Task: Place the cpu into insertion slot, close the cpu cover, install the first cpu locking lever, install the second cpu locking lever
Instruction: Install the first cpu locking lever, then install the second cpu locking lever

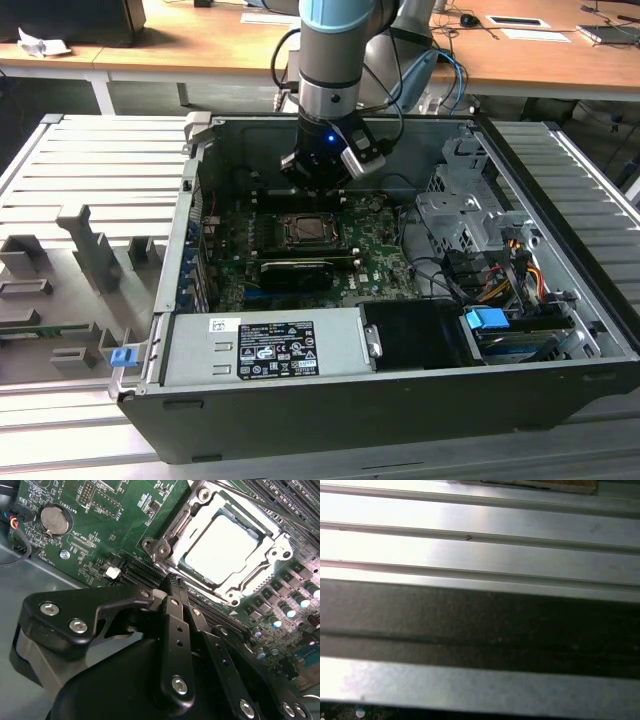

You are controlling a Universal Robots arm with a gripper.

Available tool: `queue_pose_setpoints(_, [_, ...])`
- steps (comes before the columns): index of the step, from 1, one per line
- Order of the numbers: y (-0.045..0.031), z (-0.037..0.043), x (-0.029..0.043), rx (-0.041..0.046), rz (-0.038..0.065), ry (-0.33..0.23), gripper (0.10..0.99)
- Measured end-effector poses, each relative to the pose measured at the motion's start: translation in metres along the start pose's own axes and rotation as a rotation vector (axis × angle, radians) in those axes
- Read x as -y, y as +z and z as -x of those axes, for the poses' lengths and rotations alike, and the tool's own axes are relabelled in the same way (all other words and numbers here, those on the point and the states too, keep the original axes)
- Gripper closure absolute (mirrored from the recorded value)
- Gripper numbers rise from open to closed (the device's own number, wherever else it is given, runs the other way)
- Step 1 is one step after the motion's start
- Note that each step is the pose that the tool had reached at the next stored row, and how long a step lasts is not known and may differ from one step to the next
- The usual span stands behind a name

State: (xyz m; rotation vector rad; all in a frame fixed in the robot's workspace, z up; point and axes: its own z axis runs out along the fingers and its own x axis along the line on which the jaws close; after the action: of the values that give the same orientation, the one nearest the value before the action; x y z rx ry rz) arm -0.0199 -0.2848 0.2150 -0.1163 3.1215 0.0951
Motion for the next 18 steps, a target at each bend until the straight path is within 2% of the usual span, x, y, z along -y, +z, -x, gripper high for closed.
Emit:
queue_pose_setpoints(7, [-0.0001,-0.0001,0.0016,0.0,0.0,0.0,0.98])
queue_pose_setpoints(10, [-0.0081,0.0,0.0012,0.0001,0.0,0.0,0.98])
queue_pose_setpoints(14, [-0.0232,0.0003,0.0004,-0.0001,0.0,0.0,0.98])
queue_pose_setpoints(18, [-0.0248,-0.0001,0.0052,0.0,0.0,0.0,0.98])
